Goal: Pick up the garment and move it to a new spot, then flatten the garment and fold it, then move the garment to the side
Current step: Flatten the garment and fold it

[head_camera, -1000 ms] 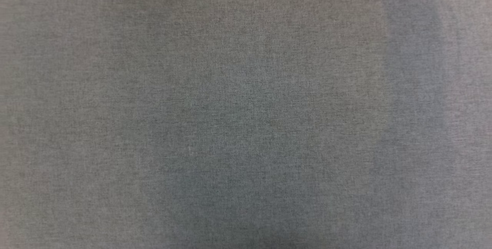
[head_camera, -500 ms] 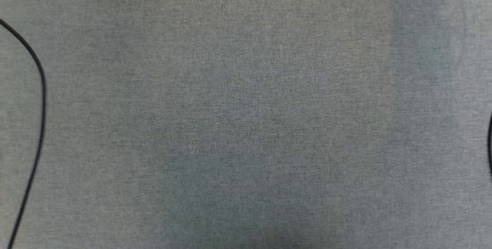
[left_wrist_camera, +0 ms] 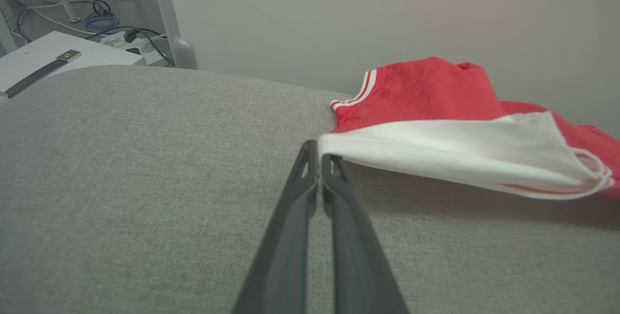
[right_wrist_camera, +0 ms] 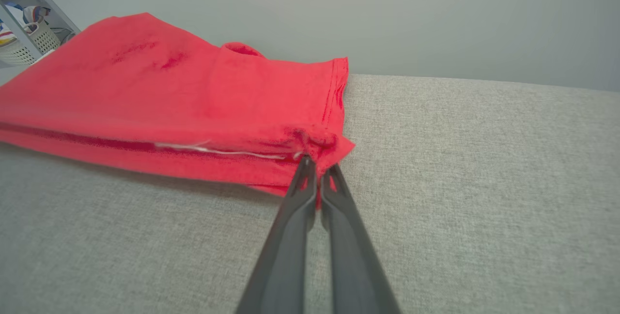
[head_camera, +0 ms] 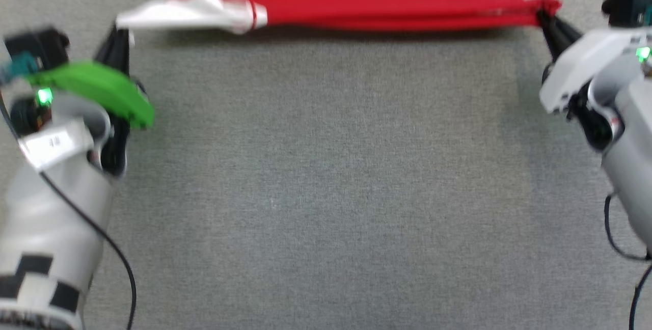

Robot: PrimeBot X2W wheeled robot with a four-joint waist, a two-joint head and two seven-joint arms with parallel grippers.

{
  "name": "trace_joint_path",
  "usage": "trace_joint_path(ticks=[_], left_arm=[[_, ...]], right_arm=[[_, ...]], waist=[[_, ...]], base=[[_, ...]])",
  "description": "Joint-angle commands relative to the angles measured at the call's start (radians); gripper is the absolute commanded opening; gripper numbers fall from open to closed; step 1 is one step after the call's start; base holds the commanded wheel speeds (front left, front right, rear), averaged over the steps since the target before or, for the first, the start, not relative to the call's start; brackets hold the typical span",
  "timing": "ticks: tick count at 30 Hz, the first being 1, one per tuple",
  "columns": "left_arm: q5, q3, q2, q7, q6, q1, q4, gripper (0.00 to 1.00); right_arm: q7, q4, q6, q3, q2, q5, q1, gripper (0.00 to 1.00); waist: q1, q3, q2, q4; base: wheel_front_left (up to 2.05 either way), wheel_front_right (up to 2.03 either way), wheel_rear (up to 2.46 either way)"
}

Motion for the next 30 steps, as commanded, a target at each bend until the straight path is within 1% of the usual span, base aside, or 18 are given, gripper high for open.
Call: trace_joint_path(ticks=[1,8,11,15,17,19,23,25,27,30], left_arm=[[-0.004,0.024,0.021,-0.006,0.001,0.059,-0.021,0.0],[0.008,0.097,0.026,-0.006,0.038,0.366,-0.18,0.0],[0.018,0.109,0.03,-0.006,0.063,0.486,-0.25,0.0],[0.013,0.11,0.04,-0.001,0.101,0.631,-0.347,0.0],[0.005,0.108,0.048,0.022,0.126,0.7,-0.399,0.0],[-0.011,0.112,0.055,0.049,0.153,0.77,-0.456,0.0],[-0.036,0.125,0.079,0.097,0.21,0.902,-0.582,0.0],[-0.046,0.131,0.089,0.119,0.245,0.97,-0.66,0.0],[-0.052,0.135,0.098,0.139,0.279,1.03,-0.729,0.0],[-0.066,0.147,0.114,0.17,0.331,1.113,-0.829,0.0]], right_arm=[[-0.017,-0.022,-0.008,0.0,-0.018,0.032,0.046,0.0],[-0.052,-0.129,-0.008,0.014,-0.069,0.097,0.292,0.0],[-0.062,-0.154,-0.008,0.004,-0.09,0.093,0.388,0.0],[-0.073,-0.192,-0.008,-0.033,-0.1,0.072,0.518,0.0],[-0.075,-0.215,-0.008,-0.059,-0.104,0.052,0.581,0.0],[-0.075,-0.236,-0.008,-0.089,-0.113,0.015,0.642,0.0],[-0.042,-0.305,-0.008,-0.167,-0.099,-0.039,0.78,0.0],[-0.026,-0.356,-0.008,-0.225,-0.093,-0.096,0.859,0.0],[0.001,-0.415,-0.008,-0.289,-0.073,-0.148,0.935,0.0],[0.07,-0.543,-0.008,-0.399,-0.016,-0.222,1.061,0.0]], waist=[[0.0001,-0.092,0.0,0.02],[0.0001,-0.204,0.0,0.029],[0.0001,-0.251,0.0,0.035],[0.0001,-0.304,0.0,0.046],[0.0001,-0.328,0.0,0.048],[0.0001,-0.347,0.0,0.05],[0.0001,-0.379,0.0,0.053],[0.0001,-0.388,0.0,0.057],[0.0001,-0.397,0.0,0.059],[0.0001,-0.406,0.0,0.063]], base=[[0.0,0.0,0.0],[0.0,0.0,0.0],[0.0,0.0,0.0],[0.0,0.0,0.0],[0.0,0.0,0.0],[0.0,0.0,0.0],[0.0,0.0,0.0],[0.0,0.0,0.0],[0.0,0.0,0.0],[0.0,0.0,0.0]])
